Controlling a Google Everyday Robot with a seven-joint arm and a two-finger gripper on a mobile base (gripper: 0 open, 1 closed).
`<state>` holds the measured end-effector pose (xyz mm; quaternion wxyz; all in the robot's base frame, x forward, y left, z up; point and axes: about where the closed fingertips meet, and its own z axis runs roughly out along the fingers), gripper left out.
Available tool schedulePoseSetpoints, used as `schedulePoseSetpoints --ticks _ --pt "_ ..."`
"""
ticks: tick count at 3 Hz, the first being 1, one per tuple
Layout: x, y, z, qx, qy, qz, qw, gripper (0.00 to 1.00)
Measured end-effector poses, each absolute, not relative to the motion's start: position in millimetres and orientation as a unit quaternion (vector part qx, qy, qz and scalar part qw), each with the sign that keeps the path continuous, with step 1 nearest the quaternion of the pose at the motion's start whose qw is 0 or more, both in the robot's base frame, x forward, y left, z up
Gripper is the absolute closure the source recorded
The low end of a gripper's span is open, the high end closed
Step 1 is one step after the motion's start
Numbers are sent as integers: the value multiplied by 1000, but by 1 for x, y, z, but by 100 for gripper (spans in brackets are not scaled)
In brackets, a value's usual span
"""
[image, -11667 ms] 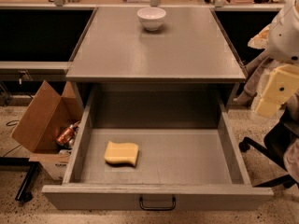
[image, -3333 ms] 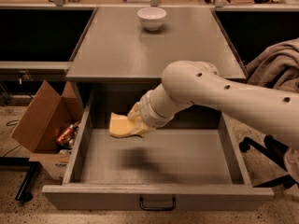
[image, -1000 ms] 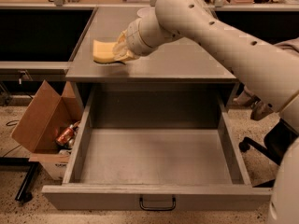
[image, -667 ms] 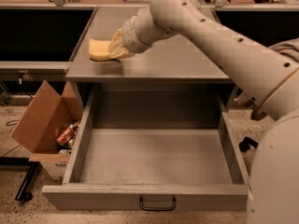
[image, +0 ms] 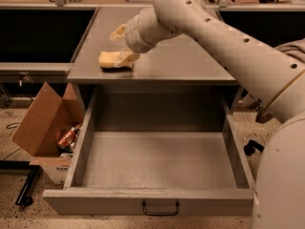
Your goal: Pick sponge from top drawer and place on counter
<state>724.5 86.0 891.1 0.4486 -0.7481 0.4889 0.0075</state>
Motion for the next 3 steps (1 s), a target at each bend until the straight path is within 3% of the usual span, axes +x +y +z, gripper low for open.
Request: schedulePoseSetpoints --ticks 1,3 --pt "725 86 891 -748 489 8 449 0" --pt "724 89 887 -755 488 9 438 0"
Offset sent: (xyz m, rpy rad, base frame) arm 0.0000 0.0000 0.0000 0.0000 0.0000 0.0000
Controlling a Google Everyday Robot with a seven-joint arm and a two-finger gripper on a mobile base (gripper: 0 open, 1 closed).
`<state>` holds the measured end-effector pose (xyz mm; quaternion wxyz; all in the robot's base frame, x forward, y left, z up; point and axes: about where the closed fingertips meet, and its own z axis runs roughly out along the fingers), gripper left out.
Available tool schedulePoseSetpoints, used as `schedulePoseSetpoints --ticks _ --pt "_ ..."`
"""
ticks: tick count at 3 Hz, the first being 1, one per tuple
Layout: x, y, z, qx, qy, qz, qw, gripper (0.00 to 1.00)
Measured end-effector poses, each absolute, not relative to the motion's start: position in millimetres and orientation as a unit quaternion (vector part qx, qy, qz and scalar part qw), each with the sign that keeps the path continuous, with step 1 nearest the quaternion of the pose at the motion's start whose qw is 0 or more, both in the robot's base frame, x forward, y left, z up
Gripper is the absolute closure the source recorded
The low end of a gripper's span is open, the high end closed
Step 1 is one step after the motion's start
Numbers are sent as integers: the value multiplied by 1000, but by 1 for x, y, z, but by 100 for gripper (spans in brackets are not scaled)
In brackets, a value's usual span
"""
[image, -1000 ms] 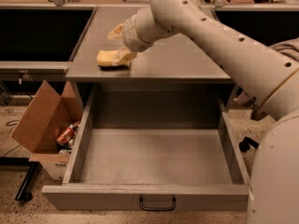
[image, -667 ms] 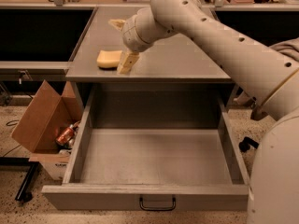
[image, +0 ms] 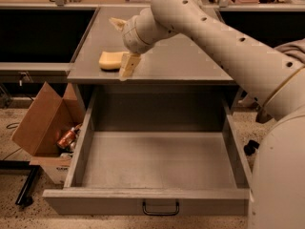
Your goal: Pick sponge from top drawer and place on counter
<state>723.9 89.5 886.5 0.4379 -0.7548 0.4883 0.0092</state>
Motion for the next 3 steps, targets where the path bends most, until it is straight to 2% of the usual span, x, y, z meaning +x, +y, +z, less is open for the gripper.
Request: schedulePoseSetpoints --ticks 3 --pt "724 87 932 -734 481 -15 479 0"
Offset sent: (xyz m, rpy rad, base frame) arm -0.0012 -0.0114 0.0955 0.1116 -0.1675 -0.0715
